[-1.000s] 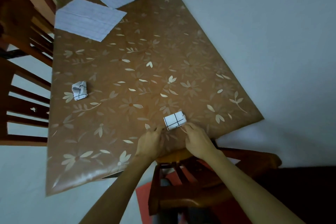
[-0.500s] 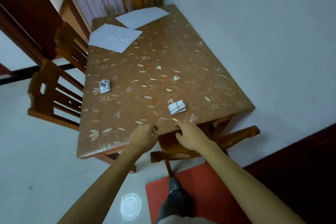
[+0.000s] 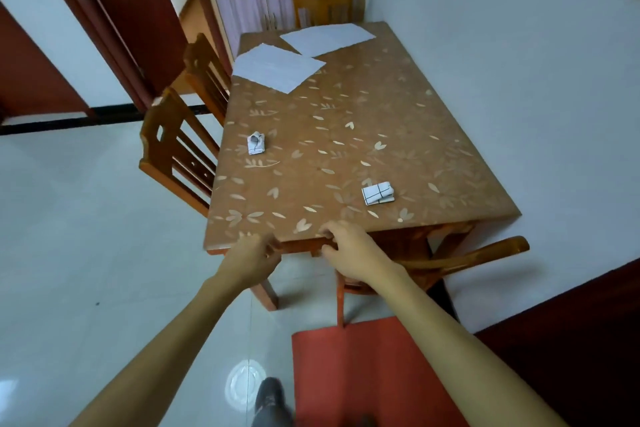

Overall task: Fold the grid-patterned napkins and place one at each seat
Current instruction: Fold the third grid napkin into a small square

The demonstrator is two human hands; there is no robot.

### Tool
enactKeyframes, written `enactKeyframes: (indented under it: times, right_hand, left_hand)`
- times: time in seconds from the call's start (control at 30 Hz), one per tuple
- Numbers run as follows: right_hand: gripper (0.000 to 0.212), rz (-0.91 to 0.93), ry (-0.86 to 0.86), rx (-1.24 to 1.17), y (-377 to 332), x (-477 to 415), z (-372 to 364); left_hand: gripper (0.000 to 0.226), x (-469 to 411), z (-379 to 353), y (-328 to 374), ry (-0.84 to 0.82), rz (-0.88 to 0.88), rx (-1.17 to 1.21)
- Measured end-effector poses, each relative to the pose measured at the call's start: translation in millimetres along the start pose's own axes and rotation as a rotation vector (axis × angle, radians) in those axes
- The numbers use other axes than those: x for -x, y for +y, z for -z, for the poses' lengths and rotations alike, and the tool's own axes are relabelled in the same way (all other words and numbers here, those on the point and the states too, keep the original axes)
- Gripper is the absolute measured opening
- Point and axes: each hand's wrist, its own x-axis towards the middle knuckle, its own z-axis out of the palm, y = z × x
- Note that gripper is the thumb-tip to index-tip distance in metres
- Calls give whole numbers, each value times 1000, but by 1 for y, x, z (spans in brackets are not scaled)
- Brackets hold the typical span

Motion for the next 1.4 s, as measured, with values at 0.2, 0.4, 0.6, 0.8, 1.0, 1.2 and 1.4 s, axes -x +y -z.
enactKeyframes:
  times: [0.2, 0.4, 0.6, 0.8, 1.0, 1.2, 1.4]
  right_hand:
    - [40, 13, -59, 37, -77, -41, -42]
    - [40, 35, -57, 53, -174, -89, -84]
    - [37, 52, -11, -46, -257, -126, -111]
    - [41, 48, -18, -45, -300, -175, -125]
    - [42, 26, -57, -49, -326, -259, -143]
    - [40, 45, -46, -94, -350, -366, -151]
    - [40, 27, -27, -160, -372, -464, -132]
  left_hand:
    - [20, 10, 41, -84, 39, 55, 51]
    - [22, 11, 94, -176, 125, 56, 100]
    - [23, 6, 146, -254, 173, 86, 200]
    - [24, -16, 184, -309, 227, 108, 302]
    - [23, -68, 214, -364, 222, 148, 297]
    - [19, -157, 268, -416, 172, 164, 231]
    - [21, -258, 327, -429, 167, 110, 167]
